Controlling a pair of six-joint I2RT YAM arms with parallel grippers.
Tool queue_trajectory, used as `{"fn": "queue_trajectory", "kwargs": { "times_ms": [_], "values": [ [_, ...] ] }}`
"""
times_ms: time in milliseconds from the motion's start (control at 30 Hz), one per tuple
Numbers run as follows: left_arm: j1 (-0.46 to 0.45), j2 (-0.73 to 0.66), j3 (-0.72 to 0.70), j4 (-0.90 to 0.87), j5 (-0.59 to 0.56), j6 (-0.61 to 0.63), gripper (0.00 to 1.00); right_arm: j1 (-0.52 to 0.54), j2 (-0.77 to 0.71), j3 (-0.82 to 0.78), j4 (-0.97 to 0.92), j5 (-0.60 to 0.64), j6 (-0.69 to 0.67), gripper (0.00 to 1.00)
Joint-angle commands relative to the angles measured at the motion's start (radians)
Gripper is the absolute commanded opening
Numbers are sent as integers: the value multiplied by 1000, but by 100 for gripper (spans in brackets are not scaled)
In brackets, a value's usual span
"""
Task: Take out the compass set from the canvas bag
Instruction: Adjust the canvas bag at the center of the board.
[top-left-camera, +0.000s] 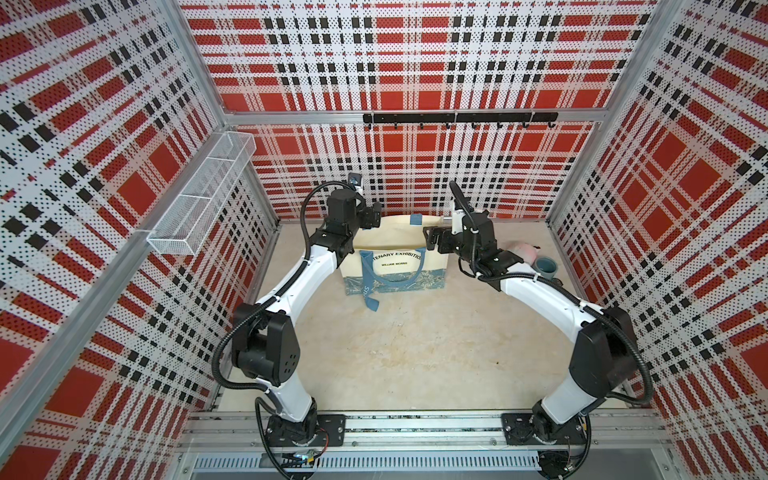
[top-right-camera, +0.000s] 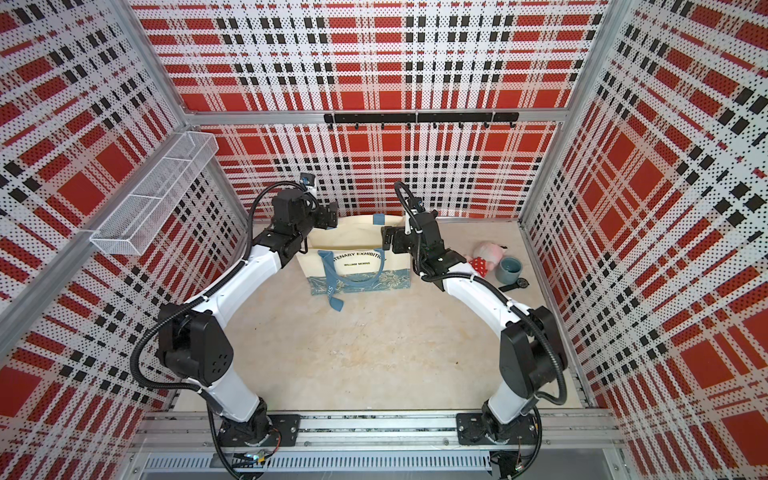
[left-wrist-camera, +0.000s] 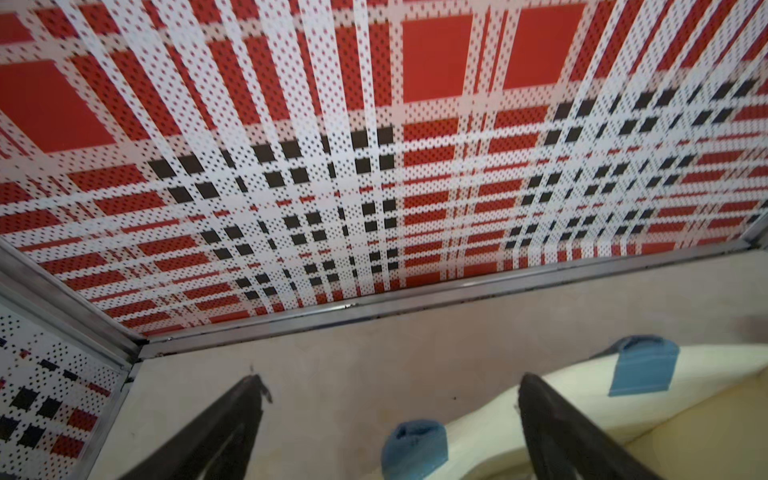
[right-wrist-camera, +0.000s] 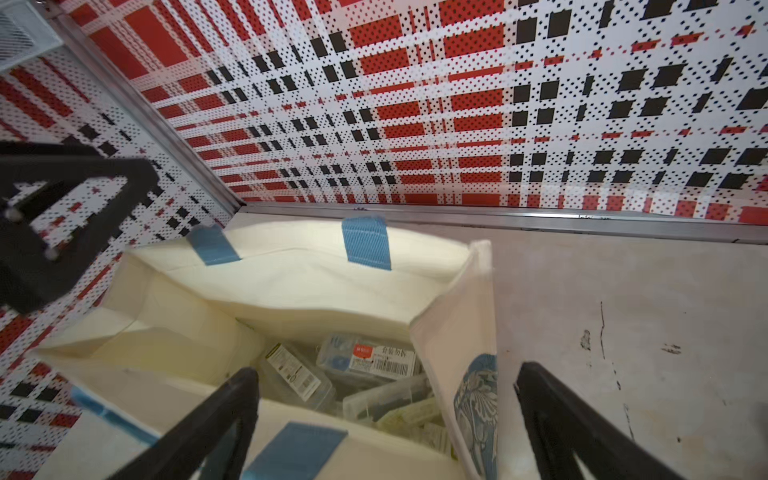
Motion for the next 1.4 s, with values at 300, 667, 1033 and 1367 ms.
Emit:
{"fn": "queue_trajectory", "kwargs": {
  "times_ms": [300,667,1033,1367],
  "values": [
    [0,8,34,66,198,345,98,14,42,40,-219,177,-78,100],
    [86,339,508,-341,523,475,99,13,-40,-68,-210,149,-98,100],
    [98,455,645,-532,645,484,98,13,-19,-95,-193,115,-103,100],
    [95,429,639,-534,709,474,98,13,-5,-110,-167,101,-100,100]
  ]
}}
